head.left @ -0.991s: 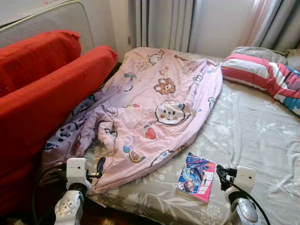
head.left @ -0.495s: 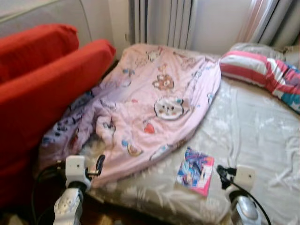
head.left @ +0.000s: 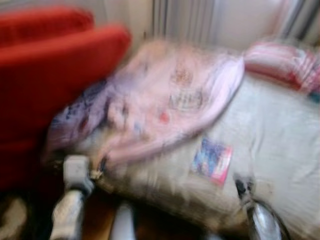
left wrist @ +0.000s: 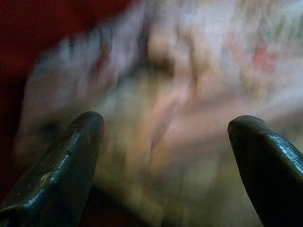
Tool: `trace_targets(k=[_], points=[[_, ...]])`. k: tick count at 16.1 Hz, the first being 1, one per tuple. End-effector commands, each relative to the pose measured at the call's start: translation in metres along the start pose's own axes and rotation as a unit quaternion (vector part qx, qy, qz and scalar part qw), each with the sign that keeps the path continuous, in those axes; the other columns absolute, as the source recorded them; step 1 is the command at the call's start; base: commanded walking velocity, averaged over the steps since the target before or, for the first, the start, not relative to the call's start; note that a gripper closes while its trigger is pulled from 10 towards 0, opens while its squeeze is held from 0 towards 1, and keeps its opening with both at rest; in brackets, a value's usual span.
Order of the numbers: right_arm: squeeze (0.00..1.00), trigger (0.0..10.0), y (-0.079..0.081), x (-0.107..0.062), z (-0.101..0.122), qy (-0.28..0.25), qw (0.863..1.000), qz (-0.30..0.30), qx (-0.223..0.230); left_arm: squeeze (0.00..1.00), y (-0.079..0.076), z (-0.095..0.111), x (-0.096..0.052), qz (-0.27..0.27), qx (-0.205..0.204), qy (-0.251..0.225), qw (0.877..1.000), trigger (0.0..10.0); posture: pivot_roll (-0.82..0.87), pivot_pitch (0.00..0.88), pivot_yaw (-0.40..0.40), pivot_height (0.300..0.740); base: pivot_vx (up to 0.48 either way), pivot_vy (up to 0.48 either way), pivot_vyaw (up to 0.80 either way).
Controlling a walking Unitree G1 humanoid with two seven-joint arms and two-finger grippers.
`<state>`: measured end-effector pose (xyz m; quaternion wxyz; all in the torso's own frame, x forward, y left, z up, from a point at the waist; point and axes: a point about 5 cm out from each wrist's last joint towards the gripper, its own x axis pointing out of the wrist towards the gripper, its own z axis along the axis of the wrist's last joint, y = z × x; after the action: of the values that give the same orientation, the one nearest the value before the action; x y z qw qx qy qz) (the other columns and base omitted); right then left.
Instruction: Clean up the room
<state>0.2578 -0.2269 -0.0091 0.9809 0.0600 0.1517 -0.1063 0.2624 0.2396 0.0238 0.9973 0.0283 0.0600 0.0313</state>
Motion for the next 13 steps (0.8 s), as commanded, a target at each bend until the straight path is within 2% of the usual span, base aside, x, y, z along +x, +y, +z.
trace_targets(k=[1, 2, 10, 13], points=[[0.0, 10.0, 0.0001, -0.0069, -0.0105, 0.009, 1.0, -0.001, 0.02, 0.0, -0.0035, 0.006, 0.0058, -0.01, 0.003, -0.006, 1.0, 10.0, 0.14, 0.049, -0.026, 0.611, 0.0, 0.0, 0.0], [0.0, 10.0, 0.0006, -0.0071, -0.0095, 0.003, 1.0, 0.002, 0.026, 0.0, -0.0037, 0.0064, 0.0063, -0.01, 0.003, -0.007, 1.0, 10.0, 0.14, 0.05, -0.024, 0.611, 0.0, 0.0, 0.0], [0.0, 10.0, 0.005, -0.0052, -0.0114, 0.02, 1.0, 0.01, 0.018, 0.0, -0.006, 0.0091, 0.0096, -0.011, 0.002, -0.005, 1.0, 10.0, 0.15, 0.076, -0.02, 0.701, 0.0, 0.0, 0.0], [0.0, 10.0, 0.006, -0.0052, -0.0122, 0.024, 0.999, 0.01, 0.019, 0.0, -0.0056, 0.0105, 0.0107, -0.009, 0.002, -0.007, 1.0, 10.0, 0.15, 0.083, -0.018, 0.701, 0.0, 0.0, 0.0]])
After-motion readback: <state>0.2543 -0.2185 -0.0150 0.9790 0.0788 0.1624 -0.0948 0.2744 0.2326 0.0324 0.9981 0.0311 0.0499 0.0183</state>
